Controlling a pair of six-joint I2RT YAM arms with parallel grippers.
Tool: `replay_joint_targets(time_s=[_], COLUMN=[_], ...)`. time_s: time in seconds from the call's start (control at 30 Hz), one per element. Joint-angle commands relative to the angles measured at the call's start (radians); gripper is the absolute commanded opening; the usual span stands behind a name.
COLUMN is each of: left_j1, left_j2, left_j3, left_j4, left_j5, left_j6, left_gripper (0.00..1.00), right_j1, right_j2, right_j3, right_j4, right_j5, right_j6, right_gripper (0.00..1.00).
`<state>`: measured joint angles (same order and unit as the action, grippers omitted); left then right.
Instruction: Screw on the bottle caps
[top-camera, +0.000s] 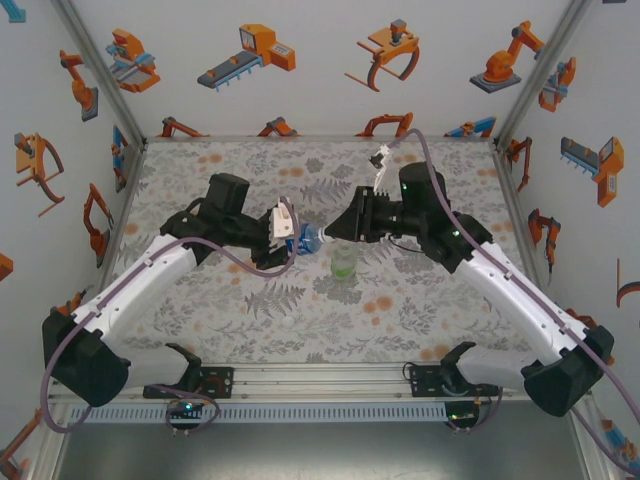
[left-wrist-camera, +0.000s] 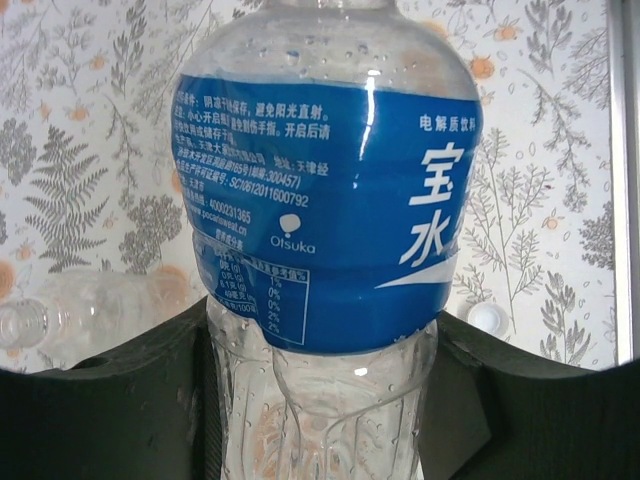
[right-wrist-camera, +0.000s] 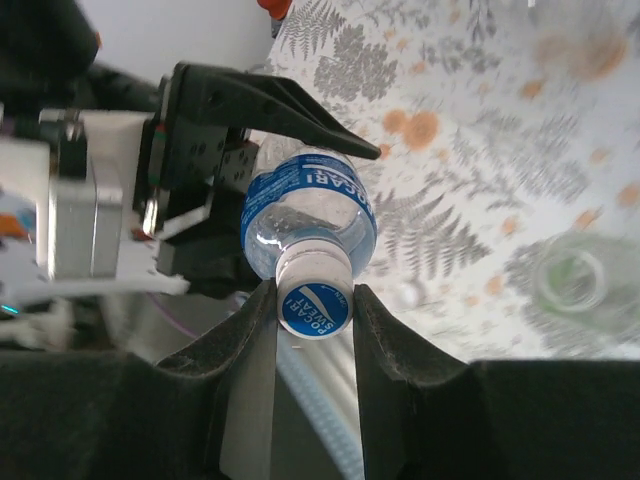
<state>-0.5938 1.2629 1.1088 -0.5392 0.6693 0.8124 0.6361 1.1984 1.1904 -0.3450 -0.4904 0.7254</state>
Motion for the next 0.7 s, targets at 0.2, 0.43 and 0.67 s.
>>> replay_joint_targets(time_s=[0.2, 0.43, 0.67], left_j1=[-0.021, -0.021, -0.021], left_j2=[-0.036, -0.038, -0.038], left_j3=[0.006, 0.002, 0.004], left_j4=[0.142, 0.142, 0.121], left_j5=[0.05, 0.069, 0.123], left_j6=[-0.043, -0.035, -0.007], left_gripper=[0.0, 0.01, 0.04], right_j1=[0.024, 0.025, 0.025], right_j2=[0.043, -0.05, -0.15], right_j3=[0.028, 0.022, -0.001], right_j4=[-0.083, 0.06, 0.106], right_j5=[0.008, 0.068, -0.146], right_j6=[0.273, -0.071, -0.755], right_gripper=[0.0, 0.49, 0.51])
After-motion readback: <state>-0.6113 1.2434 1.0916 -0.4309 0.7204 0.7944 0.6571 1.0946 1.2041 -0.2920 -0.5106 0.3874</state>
